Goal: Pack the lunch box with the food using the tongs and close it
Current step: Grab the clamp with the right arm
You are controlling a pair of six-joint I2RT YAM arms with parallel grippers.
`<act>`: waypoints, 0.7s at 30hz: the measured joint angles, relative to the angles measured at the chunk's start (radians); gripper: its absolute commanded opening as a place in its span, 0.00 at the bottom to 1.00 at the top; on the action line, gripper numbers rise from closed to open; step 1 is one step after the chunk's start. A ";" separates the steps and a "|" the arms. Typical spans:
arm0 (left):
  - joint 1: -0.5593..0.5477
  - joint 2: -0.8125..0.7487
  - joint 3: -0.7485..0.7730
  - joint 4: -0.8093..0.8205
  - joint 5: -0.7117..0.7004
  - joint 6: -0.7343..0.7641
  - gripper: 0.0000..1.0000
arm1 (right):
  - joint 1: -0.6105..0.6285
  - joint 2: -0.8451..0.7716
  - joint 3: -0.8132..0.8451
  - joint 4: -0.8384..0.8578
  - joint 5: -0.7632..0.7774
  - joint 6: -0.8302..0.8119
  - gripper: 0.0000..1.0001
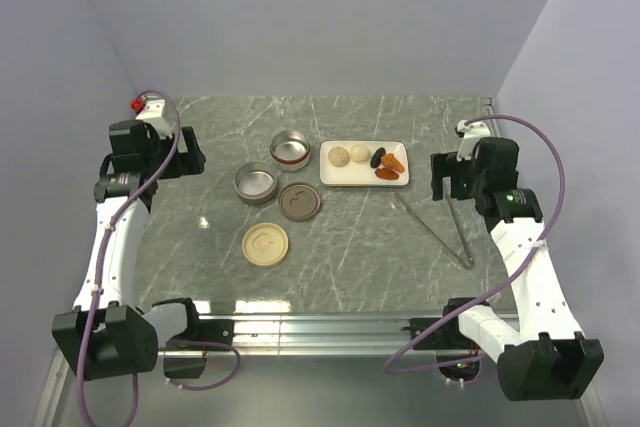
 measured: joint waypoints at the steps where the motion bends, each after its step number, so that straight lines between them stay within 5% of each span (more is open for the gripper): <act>1: 0.000 -0.010 -0.005 0.004 0.000 0.000 0.99 | 0.000 0.004 0.002 -0.018 -0.002 -0.013 1.00; 11: 0.000 -0.133 -0.047 0.105 0.011 0.007 0.99 | 0.000 0.059 0.042 -0.221 0.034 -0.174 1.00; 21: 0.000 0.043 0.060 0.005 0.126 0.026 0.99 | -0.112 0.215 0.095 -0.389 0.029 -0.319 1.00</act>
